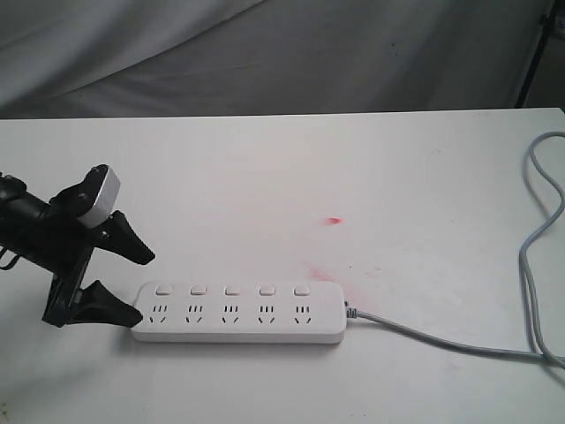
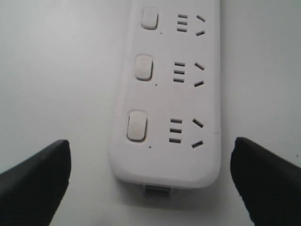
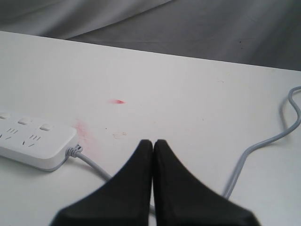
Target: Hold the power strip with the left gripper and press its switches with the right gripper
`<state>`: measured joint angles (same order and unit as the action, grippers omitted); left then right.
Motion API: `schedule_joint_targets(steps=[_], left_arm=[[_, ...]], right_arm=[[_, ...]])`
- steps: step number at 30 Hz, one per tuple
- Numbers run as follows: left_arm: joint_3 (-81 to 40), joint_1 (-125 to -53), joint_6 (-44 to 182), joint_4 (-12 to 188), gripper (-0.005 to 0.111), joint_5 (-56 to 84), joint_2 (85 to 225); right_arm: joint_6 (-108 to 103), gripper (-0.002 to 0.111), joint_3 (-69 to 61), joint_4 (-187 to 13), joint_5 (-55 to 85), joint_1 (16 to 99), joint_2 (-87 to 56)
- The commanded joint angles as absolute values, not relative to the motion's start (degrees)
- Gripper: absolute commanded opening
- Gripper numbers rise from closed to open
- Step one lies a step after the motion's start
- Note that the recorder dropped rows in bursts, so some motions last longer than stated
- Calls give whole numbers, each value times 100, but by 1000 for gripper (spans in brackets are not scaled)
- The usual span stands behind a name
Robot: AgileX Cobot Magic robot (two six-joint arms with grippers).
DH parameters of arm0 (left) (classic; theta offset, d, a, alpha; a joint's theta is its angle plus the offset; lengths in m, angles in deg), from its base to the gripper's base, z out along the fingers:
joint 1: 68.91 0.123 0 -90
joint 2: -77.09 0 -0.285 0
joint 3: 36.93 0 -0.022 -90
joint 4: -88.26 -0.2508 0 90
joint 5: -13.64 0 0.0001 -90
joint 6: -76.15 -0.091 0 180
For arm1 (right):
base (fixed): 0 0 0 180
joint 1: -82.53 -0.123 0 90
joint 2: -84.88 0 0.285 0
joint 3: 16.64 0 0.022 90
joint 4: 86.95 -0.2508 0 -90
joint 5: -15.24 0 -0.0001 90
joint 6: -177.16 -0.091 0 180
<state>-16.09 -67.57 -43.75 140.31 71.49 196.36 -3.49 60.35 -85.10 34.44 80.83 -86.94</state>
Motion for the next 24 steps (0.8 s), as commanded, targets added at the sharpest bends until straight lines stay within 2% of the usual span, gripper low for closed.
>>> schedule_joint_targets(steps=[1, 13, 15, 16, 18, 24], left_arm=[[-1636, -6785, -4389, 14269, 86, 7257, 19846], [-1636, -6785, -4389, 14246, 85, 7054, 20092], [-1636, -6785, -4389, 14181, 73, 7054, 20092], [-1636, -6785, -4389, 14153, 62, 7054, 20092], [-1636, -6785, -4389, 14153, 47, 7054, 20092], [-1636, -6785, -4389, 14153, 31, 7054, 20092]], right_arm=[[-329, 0, 6057, -8477, 3437, 8131, -8733], [-329, 0, 6057, -8477, 3437, 8131, -8733], [-329, 0, 6057, -8477, 3437, 8131, -8733], [-329, 0, 6057, -8477, 3437, 8131, -8733], [-329, 0, 6057, -8477, 3437, 8131, -8733], [-329, 0, 6057, -8477, 3437, 8131, -8733]])
